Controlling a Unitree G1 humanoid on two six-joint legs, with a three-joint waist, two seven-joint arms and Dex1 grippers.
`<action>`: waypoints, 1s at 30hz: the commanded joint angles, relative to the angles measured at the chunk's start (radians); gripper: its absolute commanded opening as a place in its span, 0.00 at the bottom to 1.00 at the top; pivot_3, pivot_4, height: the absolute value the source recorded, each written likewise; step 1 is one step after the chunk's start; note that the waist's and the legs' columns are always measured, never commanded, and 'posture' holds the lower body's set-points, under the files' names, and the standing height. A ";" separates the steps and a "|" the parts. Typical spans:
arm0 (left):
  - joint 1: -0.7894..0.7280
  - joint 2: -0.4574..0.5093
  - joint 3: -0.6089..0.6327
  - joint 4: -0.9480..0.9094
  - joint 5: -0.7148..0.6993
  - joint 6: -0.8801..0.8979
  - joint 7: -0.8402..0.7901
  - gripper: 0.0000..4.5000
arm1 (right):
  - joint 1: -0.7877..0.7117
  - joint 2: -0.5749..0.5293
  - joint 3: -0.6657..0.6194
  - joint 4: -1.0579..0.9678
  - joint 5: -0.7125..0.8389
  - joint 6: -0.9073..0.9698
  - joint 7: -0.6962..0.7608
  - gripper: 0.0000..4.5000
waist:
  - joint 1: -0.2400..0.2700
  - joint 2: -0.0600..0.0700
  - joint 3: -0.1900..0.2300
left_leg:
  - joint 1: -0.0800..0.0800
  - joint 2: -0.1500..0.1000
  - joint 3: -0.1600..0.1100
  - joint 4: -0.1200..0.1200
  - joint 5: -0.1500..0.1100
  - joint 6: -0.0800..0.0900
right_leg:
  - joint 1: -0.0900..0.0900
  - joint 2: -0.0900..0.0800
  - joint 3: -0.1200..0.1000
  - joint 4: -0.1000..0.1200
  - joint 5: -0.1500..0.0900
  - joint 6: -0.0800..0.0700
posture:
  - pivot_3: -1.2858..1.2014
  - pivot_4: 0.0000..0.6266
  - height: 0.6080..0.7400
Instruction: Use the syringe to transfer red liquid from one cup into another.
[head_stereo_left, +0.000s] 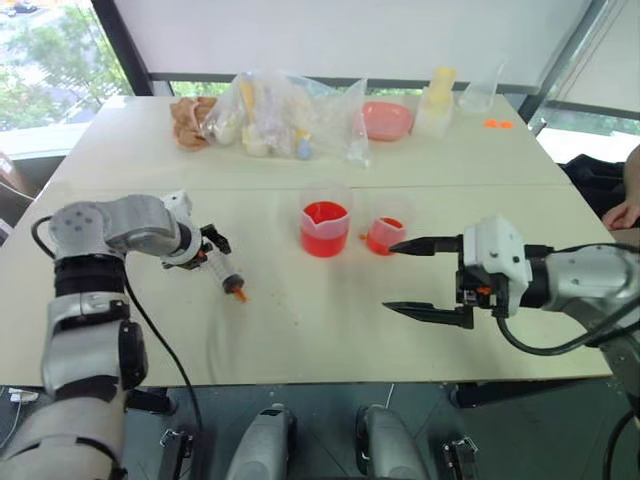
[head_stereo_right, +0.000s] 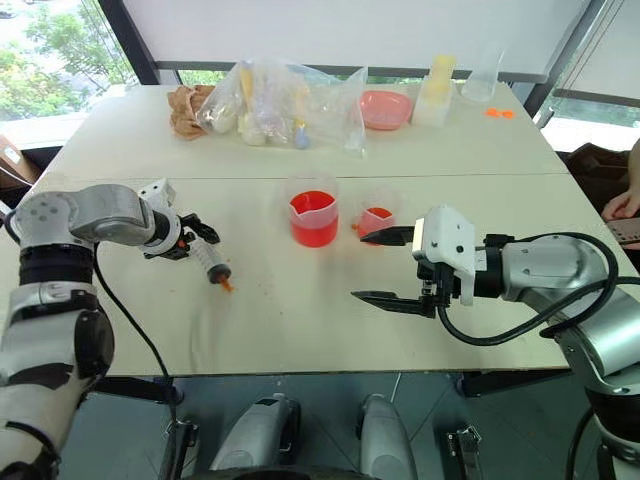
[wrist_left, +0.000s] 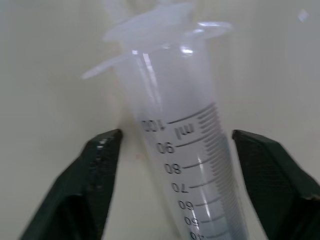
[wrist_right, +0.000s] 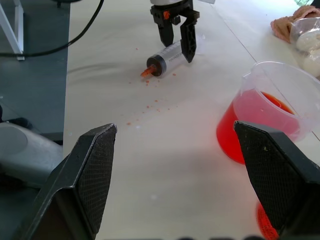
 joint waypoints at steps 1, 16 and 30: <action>0.026 -0.014 0.008 -0.070 0.025 -0.015 0.026 0.48 | 0.006 -0.002 -0.041 -0.035 0.019 0.003 -0.014 0.87 | 0.006 0.000 0.000 | 0.000 -0.001 0.000 0.000 0.001 -0.001 | 0.000 0.000 0.000 0.000 0.000 0.000 | 0.52 0.24 1.00; -0.302 0.058 -0.172 -0.287 0.660 -0.598 -1.255 0.32 | -0.127 0.029 -0.235 0.132 0.044 0.015 -0.168 0.87 | 0.010 -0.004 0.002 | -0.006 0.000 0.005 0.001 0.002 -0.001 | -0.001 0.005 -0.001 -0.008 0.000 -0.008 | 0.52 0.24 1.00; -0.247 -0.280 -0.372 -0.031 1.105 -1.144 -2.002 0.32 | -0.546 0.172 -0.019 0.595 -0.458 -0.474 -0.398 0.87 | -0.035 -0.004 0.003 | -0.005 0.001 0.007 0.001 0.001 0.002 | -0.002 0.006 -0.001 -0.007 0.002 -0.004 | 0.52 0.24 1.00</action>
